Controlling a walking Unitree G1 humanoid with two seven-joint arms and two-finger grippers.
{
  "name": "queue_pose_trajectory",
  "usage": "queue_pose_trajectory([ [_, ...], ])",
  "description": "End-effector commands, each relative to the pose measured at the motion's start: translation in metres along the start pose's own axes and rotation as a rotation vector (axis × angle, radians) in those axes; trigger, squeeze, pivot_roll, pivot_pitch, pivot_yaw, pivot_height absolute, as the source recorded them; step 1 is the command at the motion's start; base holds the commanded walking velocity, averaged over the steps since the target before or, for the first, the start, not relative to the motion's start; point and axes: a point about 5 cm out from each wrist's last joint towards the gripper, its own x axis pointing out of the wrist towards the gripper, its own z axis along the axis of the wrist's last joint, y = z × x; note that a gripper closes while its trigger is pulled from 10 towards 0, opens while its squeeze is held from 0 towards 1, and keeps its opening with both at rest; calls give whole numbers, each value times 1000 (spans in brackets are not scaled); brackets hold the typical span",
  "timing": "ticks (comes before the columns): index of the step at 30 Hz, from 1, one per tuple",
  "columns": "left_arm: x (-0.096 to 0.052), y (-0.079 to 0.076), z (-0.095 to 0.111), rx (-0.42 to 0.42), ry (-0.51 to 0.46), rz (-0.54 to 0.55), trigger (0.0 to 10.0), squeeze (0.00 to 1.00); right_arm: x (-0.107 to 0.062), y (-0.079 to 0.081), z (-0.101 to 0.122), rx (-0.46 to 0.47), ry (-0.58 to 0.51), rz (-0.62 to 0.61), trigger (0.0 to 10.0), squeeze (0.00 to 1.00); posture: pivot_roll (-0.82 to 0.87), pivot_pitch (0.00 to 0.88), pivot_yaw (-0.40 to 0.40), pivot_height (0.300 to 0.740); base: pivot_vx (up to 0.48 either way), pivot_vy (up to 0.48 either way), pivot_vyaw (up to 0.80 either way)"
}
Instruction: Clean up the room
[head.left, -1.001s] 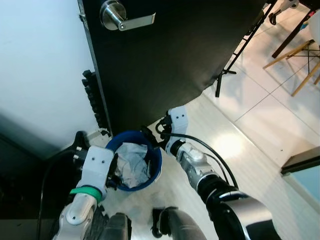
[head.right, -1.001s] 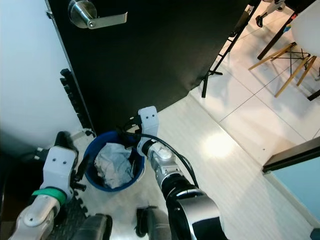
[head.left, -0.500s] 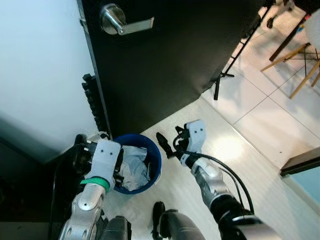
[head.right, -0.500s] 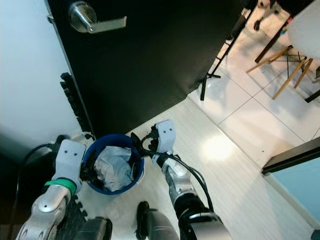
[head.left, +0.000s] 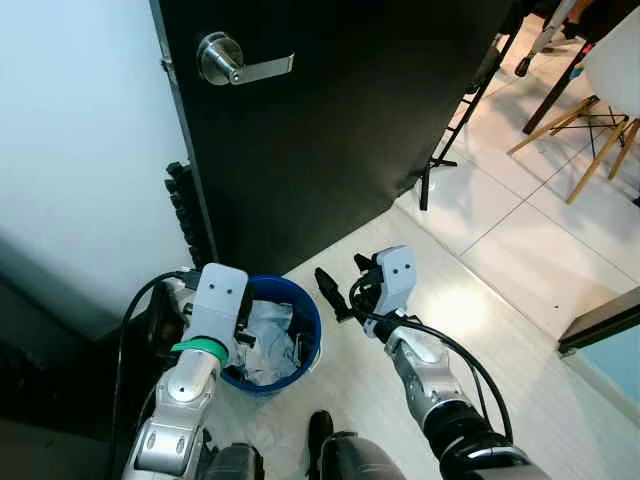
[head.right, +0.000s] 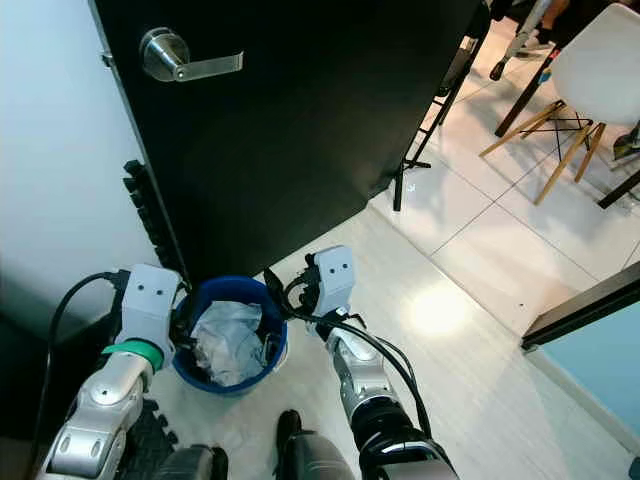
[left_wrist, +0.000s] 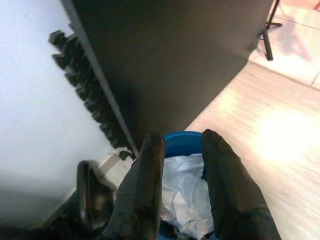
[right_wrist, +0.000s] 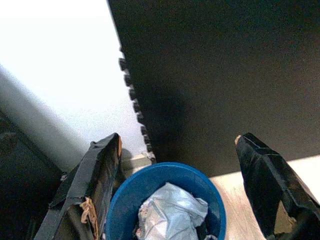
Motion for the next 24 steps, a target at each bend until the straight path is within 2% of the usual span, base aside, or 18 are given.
queue_pose_trajectory([
  [1, -2, -4, -7, -7, 26, -7, 10000, 0, -6, -2, -6, 5, 30, -6, 10000, 0, 70, 70, -51, 740, -379, 0, 0],
  [24, -2, -4, -11, -4, 25, -8, 10000, 0, -11, -1, -8, -7, 51, -2, 10000, 0, 61, 74, -46, 740, -377, 0, 0],
])
